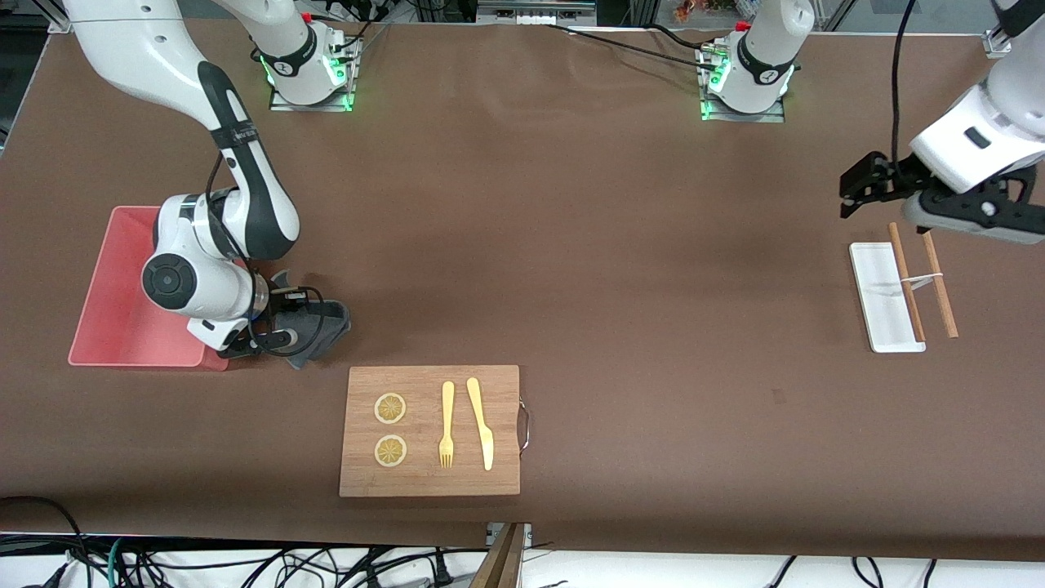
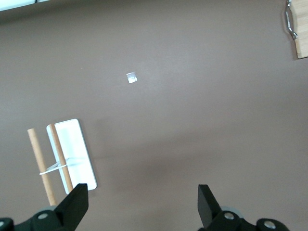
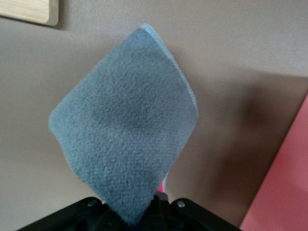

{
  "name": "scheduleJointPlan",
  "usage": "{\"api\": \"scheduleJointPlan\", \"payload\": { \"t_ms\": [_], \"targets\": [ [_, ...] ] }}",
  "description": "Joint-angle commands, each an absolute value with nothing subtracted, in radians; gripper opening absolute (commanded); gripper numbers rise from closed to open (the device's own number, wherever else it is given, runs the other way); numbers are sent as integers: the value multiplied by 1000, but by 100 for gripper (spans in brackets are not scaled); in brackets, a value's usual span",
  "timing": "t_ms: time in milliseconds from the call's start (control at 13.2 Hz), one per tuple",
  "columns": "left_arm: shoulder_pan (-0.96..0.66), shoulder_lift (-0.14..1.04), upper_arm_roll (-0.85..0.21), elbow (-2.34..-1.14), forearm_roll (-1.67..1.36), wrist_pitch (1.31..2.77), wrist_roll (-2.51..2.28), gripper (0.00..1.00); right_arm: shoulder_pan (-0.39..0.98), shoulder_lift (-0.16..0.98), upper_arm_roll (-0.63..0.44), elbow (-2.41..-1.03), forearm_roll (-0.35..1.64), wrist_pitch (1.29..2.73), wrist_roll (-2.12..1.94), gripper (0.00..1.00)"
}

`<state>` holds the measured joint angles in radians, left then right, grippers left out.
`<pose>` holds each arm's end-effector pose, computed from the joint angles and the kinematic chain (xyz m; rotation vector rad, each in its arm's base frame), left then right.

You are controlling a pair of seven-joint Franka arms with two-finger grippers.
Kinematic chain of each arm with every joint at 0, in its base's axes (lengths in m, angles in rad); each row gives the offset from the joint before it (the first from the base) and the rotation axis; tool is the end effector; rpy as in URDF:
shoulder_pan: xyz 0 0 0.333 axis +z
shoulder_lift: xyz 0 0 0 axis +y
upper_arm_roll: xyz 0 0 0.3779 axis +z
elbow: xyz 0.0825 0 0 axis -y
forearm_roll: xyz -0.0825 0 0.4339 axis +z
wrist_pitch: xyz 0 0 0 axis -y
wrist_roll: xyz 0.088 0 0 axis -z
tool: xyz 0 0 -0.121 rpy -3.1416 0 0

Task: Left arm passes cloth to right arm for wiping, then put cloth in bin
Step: 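Release the cloth from the left gripper and raise the left arm away, then wipe the table beside the cutting board with the cloth in the right gripper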

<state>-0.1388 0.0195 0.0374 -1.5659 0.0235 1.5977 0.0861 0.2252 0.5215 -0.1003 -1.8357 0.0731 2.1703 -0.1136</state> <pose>0.6115 -0.0597 0.6655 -3.1036 0.2926 -0.0195 0.6826 0.0938 0.2370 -3.1084 -0.3124 0.2874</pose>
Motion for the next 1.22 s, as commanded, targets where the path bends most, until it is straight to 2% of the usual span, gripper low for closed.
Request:
{"api": "scheduleJointPlan", "payload": {
  "t_ms": [0,380,532,684,1140],
  "targets": [
    [-133,-35,69,-1640,45,1600,118,100,244,534,-86,-1819,110,2180,-40,0],
    [-127,-20,67,-1629,43,1592,126,100,376,546,-84,-1810,121,2200,214,0],
    [-127,-20,67,-1629,43,1585,126,100,431,564,-84,-1809,210,2232,233,0],
    [-127,-20,67,-1629,43,1583,126,100,492,603,-84,-1770,278,2247,288,0],
    [-127,-20,67,-1629,43,1582,126,100,641,666,-84,-1668,281,2267,585,0]
  ]
}}
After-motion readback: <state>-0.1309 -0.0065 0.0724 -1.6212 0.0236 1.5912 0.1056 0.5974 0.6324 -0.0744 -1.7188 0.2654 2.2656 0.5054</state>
